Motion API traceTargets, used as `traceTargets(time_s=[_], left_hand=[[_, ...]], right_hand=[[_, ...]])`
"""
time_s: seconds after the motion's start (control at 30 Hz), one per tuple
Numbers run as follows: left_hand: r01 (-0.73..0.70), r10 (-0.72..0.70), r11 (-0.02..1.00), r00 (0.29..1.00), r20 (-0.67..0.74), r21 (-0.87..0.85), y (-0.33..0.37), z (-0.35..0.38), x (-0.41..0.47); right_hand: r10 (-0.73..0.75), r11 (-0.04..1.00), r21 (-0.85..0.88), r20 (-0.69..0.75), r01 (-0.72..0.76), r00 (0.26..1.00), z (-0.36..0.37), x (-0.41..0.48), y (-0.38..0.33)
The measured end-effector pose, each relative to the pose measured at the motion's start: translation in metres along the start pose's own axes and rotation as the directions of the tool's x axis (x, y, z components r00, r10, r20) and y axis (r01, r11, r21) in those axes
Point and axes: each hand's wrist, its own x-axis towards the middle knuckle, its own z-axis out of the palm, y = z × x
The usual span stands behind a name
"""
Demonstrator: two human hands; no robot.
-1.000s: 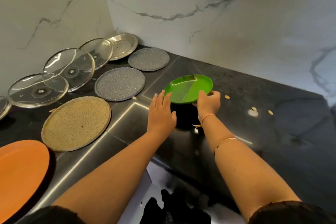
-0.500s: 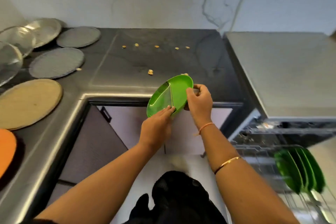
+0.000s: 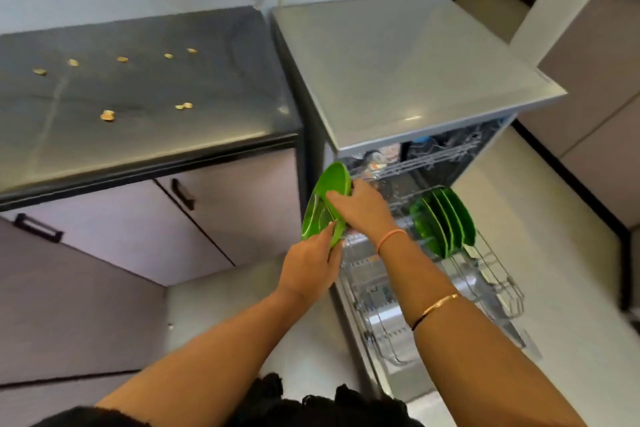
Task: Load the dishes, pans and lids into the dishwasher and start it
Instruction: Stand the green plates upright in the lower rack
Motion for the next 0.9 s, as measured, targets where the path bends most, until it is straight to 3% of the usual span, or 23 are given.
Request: traceTargets(time_s=[0.13, 0.37, 0.5, 0.67, 0.9], left_hand=[[0.156, -0.137, 0.984, 0.970, 0.202, -0.081, 0.067, 0.061, 0.012], [0.265, -0.172, 0.951, 0.882, 0.438, -0.161, 0.099, 0.190, 0.054], [0.348, -0.237, 0.924, 0.848, 0.474, -0.161, 0.085, 0.278, 0.086], [0.330, -0.178, 0.914, 0.850, 0.496, -0.238, 0.067, 0.393, 0.124], [0.427, -0.226, 0.845, 0.830, 0.509, -0.322, 0.038, 0.516, 0.159]], right_hand=[[0.107, 0.992, -0.073, 0.082, -0.101, 0.991, -0.045, 0.006, 0.077], [0.158, 0.976, -0.162, 0.048, -0.148, 0.986, -0.083, 0.070, 0.197], [0.105, 0.955, -0.278, -0.018, -0.105, 0.994, -0.073, 0.133, 0.261], [0.012, 0.877, -0.478, -0.093, -0.055, 0.996, -0.074, 0.213, 0.343], [-0.096, 0.824, -0.566, -0.164, -0.014, 0.982, -0.074, 0.298, 0.430]])
